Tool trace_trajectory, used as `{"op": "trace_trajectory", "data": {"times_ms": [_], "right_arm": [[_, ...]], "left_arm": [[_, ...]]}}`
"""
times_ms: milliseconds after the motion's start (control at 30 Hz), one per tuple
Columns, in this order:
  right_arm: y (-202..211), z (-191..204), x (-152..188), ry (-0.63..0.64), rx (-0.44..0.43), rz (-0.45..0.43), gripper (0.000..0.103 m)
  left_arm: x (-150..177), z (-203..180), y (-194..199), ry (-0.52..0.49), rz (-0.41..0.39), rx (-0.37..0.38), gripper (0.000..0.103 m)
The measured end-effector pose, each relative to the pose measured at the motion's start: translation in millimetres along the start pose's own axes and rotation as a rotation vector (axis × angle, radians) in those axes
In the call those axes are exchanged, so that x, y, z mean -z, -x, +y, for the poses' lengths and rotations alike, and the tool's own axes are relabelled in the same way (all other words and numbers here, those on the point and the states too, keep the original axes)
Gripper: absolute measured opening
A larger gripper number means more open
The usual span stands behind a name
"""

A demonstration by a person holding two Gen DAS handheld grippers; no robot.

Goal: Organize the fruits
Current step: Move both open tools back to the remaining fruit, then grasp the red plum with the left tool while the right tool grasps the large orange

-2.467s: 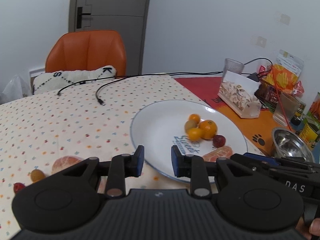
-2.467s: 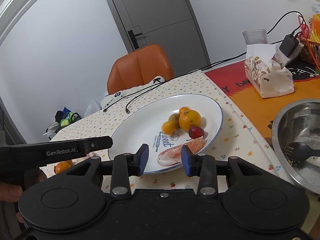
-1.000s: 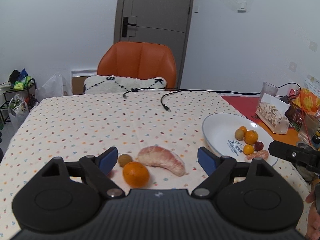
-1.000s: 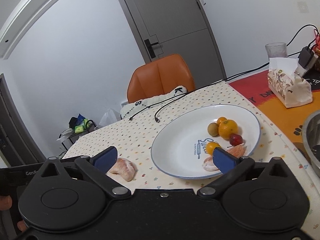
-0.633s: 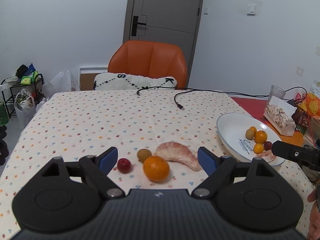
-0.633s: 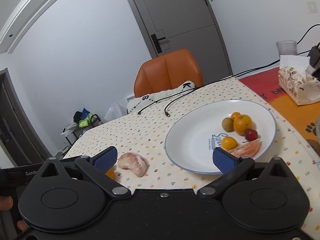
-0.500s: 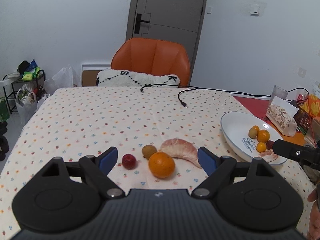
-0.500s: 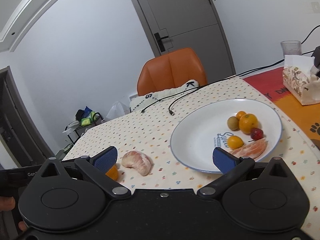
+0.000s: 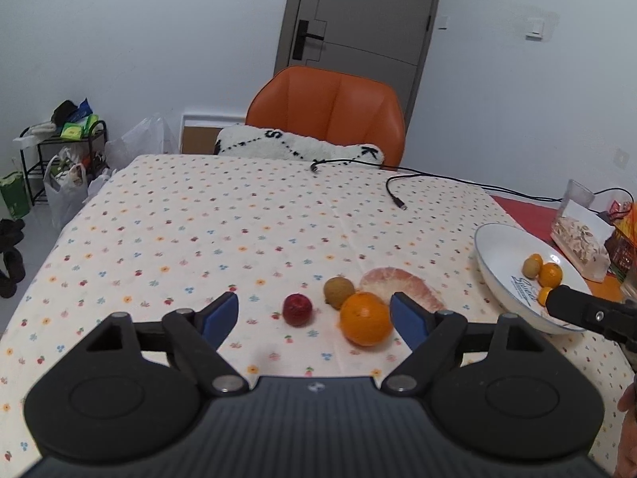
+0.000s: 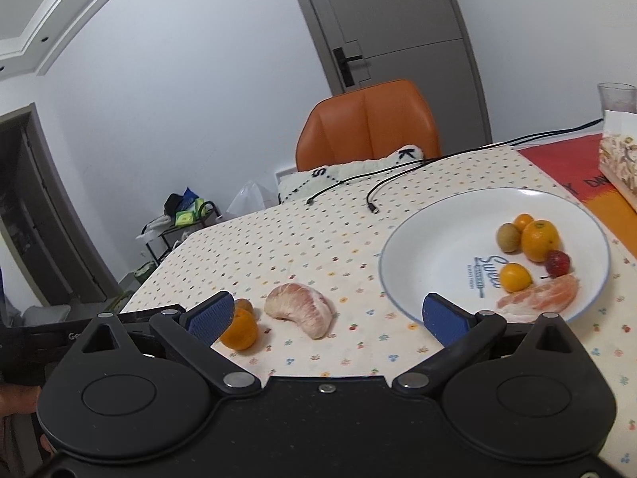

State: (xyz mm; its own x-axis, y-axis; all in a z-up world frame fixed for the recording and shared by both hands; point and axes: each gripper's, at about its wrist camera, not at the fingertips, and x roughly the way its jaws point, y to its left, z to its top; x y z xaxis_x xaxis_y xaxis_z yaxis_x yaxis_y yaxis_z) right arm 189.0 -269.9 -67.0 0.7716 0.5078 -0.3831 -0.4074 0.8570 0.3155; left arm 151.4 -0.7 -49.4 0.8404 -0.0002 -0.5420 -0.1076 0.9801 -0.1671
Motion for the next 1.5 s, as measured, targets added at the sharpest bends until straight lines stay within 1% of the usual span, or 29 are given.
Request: {"op": "trace_trajectory", "data": {"times_ms": [133, 200, 267, 400, 567, 700, 867, 1033, 1100, 1167, 1333, 1500], "right_arm": [[-10, 10, 0, 0.027, -0.017, 0.02, 0.097], [-15, 14, 0, 0.038, -0.028, 0.029, 0.094], [-20, 19, 0, 0.051, -0.043, 0.036, 0.087], [-29, 25, 1, 0.065, -0.059, 0.054, 0.08], [-39, 32, 3, 0.074, -0.077, 0.08, 0.07], [-47, 34, 4, 0.077, -0.088, 0.098, 0.067], [-54, 35, 6, 0.074, -0.094, 0.118, 0.064], [-62, 35, 7, 0.074, -0.1, 0.138, 0.062], [-66, 36, 7, 0.075, -0.104, 0.144, 0.06], [-70, 38, 7, 0.078, -0.108, 0.153, 0.059], [-79, 45, 8, 0.087, -0.124, 0.172, 0.056], [-87, 53, 9, 0.099, -0.141, 0.186, 0.056]], "left_arm": [[1, 6, -4, 0.0, -0.001, -0.008, 0.077], [1, 9, -6, 0.005, 0.001, -0.009, 0.072], [1, 11, -9, 0.01, 0.005, -0.01, 0.067], [3, 14, -16, 0.016, 0.017, -0.006, 0.058], [4, 14, -25, 0.022, 0.031, 0.0, 0.048], [4, 15, -32, 0.025, 0.04, 0.001, 0.043], [4, 15, -44, 0.027, 0.058, 0.001, 0.039], [6, 17, -55, 0.03, 0.076, 0.002, 0.031], [6, 17, -59, 0.029, 0.081, 0.002, 0.024], [7, 17, -59, 0.023, 0.076, -0.005, 0.021], [6, 21, -58, 0.025, 0.073, 0.003, 0.021], [6, 27, -54, 0.036, 0.072, 0.003, 0.021]]}}
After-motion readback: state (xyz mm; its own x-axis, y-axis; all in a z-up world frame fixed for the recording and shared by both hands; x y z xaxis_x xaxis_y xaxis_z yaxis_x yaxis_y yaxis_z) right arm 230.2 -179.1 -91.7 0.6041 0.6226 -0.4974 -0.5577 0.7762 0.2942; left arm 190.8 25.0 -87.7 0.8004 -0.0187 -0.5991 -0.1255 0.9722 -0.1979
